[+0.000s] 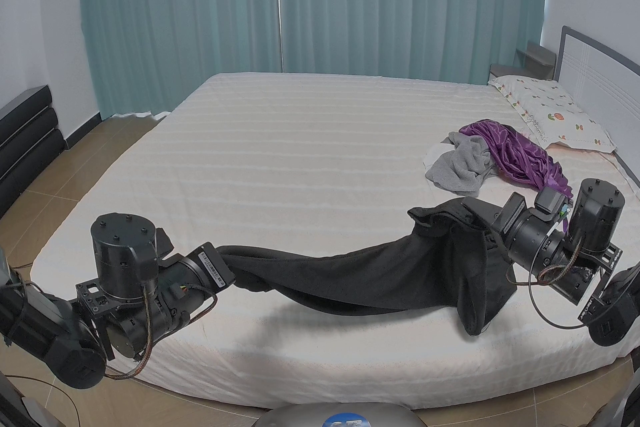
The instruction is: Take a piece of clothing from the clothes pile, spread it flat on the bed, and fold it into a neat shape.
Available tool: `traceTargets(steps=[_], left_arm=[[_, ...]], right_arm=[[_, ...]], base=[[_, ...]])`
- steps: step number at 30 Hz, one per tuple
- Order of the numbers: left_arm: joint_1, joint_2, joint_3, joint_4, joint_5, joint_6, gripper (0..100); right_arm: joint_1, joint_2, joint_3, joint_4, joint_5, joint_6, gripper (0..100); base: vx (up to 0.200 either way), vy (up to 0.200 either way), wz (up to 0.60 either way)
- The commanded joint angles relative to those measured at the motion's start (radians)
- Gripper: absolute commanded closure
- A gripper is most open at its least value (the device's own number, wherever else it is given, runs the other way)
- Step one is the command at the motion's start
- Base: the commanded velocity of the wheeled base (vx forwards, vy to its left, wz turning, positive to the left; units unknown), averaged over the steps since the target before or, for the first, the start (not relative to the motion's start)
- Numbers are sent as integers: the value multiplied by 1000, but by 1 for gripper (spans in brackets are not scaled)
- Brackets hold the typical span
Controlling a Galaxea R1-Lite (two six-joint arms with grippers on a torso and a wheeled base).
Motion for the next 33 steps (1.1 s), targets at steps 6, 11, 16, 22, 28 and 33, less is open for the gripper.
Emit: traceTargets(steps=[6,11,16,22,28,33], left_arm=[[-20,-159,-4,69,13,18,100],[-21,-263,-7,115,45,87,100],[-23,-407,-53,184,105,161,100],[-14,-473,-170,399,120,176,100],[18,-429,-291,470,120,176,100],[87,-246,-428,485,108,169,100]], right_arm=[[25,-182,32,12,-3,-92,100],[38,-311,21,87,-26,-119,100],[78,-507,-36,256,-50,-139,100],[74,-630,-206,479,-55,-148,100],[14,-558,-386,591,-52,-153,100],[-14,-388,-484,608,-55,-171,100]], base=[[-200,0,0],[0,0,0],[0,0,0],[0,0,0],[0,0,0],[0,0,0]])
